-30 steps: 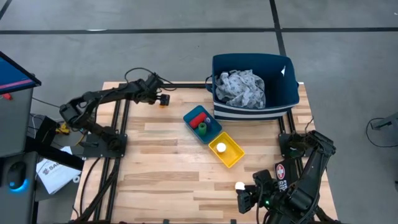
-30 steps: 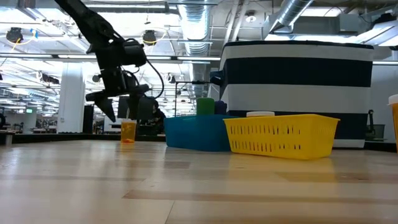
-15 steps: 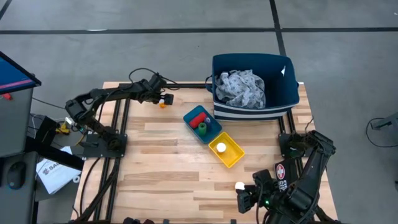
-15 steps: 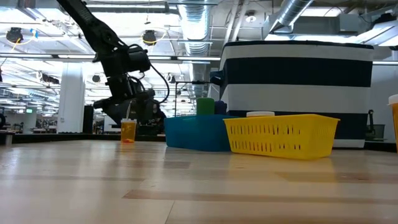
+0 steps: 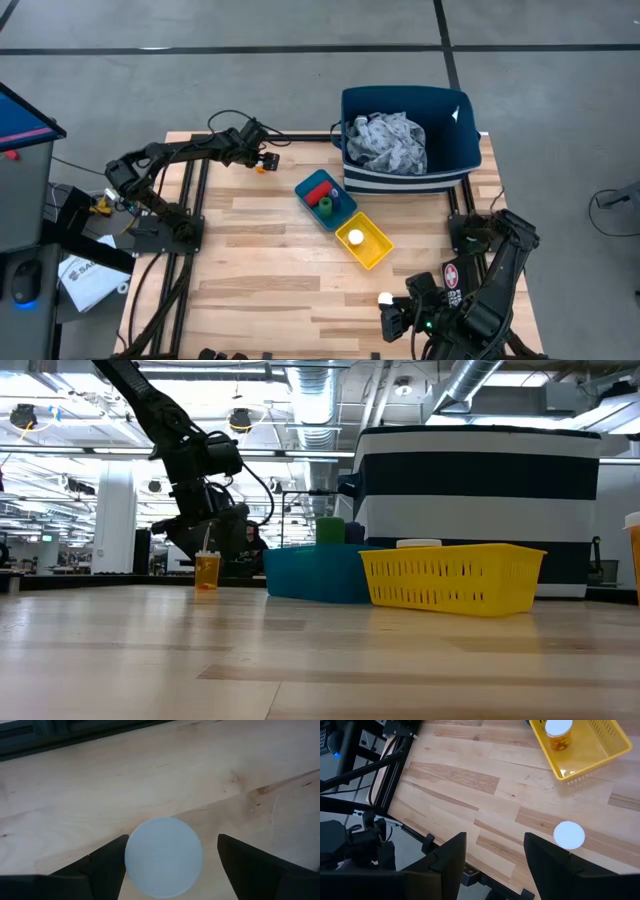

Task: Pick & Place Medicine items
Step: Put the top orange pill bottle into the yellow bin

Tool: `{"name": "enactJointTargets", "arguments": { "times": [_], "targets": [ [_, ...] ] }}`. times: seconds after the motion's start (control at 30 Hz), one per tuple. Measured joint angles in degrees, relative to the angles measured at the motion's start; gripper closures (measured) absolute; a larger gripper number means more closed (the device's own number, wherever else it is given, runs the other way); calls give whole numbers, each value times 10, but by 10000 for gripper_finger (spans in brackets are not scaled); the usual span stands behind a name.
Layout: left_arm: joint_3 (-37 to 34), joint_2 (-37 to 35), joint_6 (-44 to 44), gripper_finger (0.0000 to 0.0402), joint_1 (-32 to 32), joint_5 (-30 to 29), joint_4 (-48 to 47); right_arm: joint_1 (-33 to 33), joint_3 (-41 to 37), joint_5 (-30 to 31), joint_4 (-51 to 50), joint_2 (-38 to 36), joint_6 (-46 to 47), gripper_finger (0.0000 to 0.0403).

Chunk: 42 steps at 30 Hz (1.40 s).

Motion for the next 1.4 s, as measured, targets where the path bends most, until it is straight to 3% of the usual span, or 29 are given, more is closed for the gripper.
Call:
{"name": "enactJointTargets", "arguments": {
  "times": [0.53, 0.8, 1.07, 1.23, 1.4],
  "targets": [
    [0, 0, 18, 204, 0, -2, -31, 1, 0, 0, 0, 0, 0, 207],
    [0, 0, 42, 189, 0, 0, -30, 2, 0, 0, 0, 0, 0, 207],
    [0, 0, 41, 211, -8, 4, -36, 2, 0, 0, -1, 0, -1, 207],
    [0, -11, 40, 198, -35, 7, -62, 2, 0, 0, -1, 0, 0, 207],
    [-1, -51, 28, 210, -82, 7, -97, 2, 0, 0, 0, 0, -2, 207]
  ]
}}
